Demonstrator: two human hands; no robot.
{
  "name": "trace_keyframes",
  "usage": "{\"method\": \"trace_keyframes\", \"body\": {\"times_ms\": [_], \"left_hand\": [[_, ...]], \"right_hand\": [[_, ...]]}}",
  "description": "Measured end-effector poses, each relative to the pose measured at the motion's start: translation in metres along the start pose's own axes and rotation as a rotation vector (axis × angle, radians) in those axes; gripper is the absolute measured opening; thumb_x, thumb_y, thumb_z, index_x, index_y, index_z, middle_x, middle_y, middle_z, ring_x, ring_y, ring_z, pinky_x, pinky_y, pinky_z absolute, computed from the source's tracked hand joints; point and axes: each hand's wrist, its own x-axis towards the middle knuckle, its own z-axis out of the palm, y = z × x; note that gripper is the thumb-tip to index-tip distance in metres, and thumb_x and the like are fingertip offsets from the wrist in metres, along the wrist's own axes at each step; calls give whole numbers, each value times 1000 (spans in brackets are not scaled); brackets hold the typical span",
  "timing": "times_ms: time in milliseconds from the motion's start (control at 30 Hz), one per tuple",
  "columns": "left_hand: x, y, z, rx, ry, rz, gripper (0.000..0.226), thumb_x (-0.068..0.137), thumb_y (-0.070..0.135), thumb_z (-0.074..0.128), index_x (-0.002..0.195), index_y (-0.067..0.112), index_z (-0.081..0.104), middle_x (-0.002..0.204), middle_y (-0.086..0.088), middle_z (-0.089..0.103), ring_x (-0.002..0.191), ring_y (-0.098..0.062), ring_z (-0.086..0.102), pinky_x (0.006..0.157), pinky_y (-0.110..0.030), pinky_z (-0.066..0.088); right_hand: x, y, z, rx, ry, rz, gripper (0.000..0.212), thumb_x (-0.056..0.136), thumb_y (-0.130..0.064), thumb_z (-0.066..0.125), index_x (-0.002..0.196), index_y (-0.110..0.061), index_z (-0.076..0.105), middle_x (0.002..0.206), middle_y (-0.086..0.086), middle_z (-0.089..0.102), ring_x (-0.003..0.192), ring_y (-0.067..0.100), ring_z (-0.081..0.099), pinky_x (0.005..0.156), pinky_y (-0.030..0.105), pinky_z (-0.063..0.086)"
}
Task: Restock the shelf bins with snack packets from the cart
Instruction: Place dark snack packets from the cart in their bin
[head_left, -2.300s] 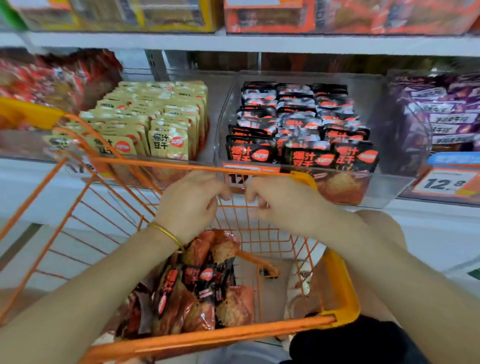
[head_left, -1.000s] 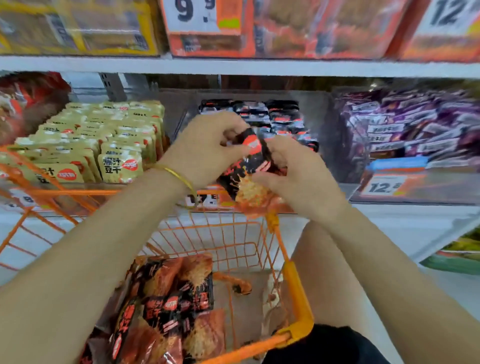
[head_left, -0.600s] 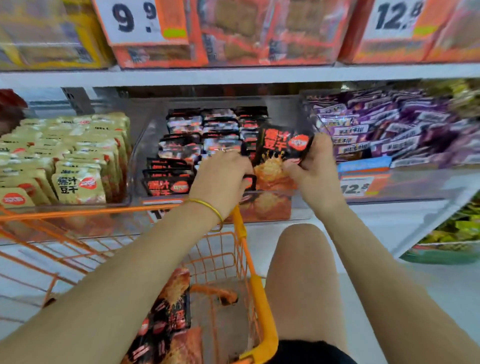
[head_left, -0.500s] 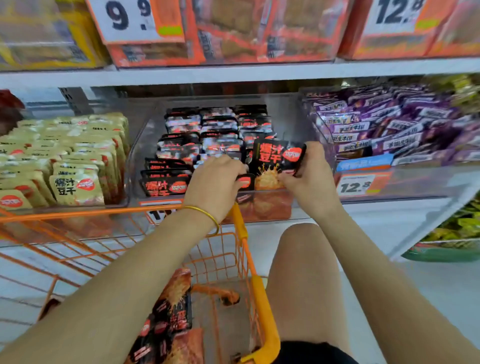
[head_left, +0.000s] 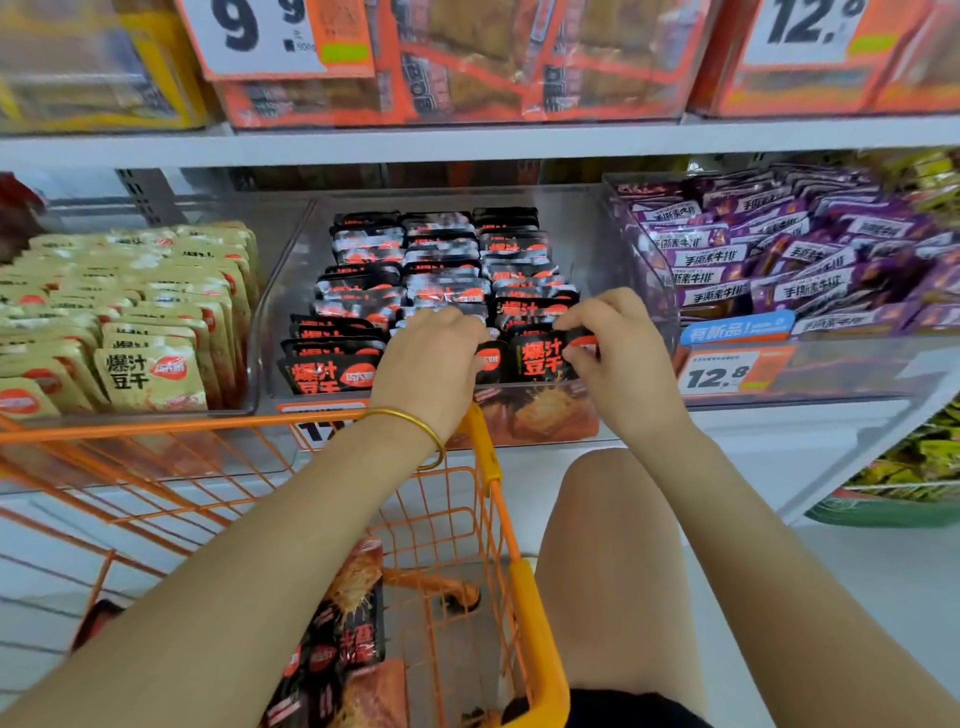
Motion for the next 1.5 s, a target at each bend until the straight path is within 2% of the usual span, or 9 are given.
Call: {"method": "trace_keyframes", "body": {"times_ms": [267,400,500,633,800,967,1133,1333,1500], "left_hand": [[-20,-12,-7,-37,218,132,34,80,11,69,114,11,64,102,-9,59,99,-32,50,84,-43,43],[-62,-45,-28,-105,248,152,19,84,18,58,101,13,64,91,-1,58,88,-22,50,78,-29,39],[-100,-80,-41,-135,88,75,18,84,30,52,85,19,65,76,11,54,74,-10,46,68,-29,43],[-135,-130,-41,-160,-200,-154,23,84,35,54,84,18,69,81,4,66,75,-14,58,70,-32,48],[-153,-160,-29,-45,-445,-341,19,94,18,50,104,13,66,108,-2,63,101,-20,57,85,-28,44],[-150,-171,-24,-45,-475,-430,20,95,16,47,105,13,64,111,-7,62,102,-24,56,90,-38,47],[-146,-177,-19,-22,-558,-498,24,95,22,49,116,14,56,120,-8,56,108,-26,52,92,-37,45],[-140,-162,-25,-289,-655,-615,40,90,36,57,119,10,47,108,-10,54,100,-29,55,79,-33,43],[-137,-137,-47,-924,-387,-653,15,88,10,61,103,13,59,90,-3,62,79,-12,66,76,-31,58]], "right_hand": [[-7,-11,-5,-312,139,-100,28,70,-3,70,98,-8,68,93,16,59,86,42,54,67,43,49],[-24,-53,-1,-234,224,-257,28,73,-4,64,101,-7,67,96,15,58,86,38,54,69,40,45],[-41,-103,18,-35,-69,-427,21,79,-5,64,99,-10,65,96,10,59,86,32,59,68,40,50],[-53,-149,84,-189,-847,-436,21,93,-18,52,112,-13,58,109,8,59,103,29,58,80,44,51],[-69,-159,182,-191,-1359,-81,34,97,-27,52,116,1,54,107,18,59,96,32,59,65,34,47],[-91,-165,210,-124,-1259,39,43,95,-20,54,56,-10,40,57,6,37,48,16,41,44,24,33],[-67,-168,180,45,-1384,117,13,90,-7,58,101,1,60,83,6,60,91,31,66,82,37,56],[-30,-149,86,382,-1223,203,29,92,4,53,80,-13,32,84,3,23,76,23,41,82,41,57],[-40,-131,38,510,-1022,203,16,87,3,61,81,-3,47,82,7,49,64,6,60,72,29,59]]}}
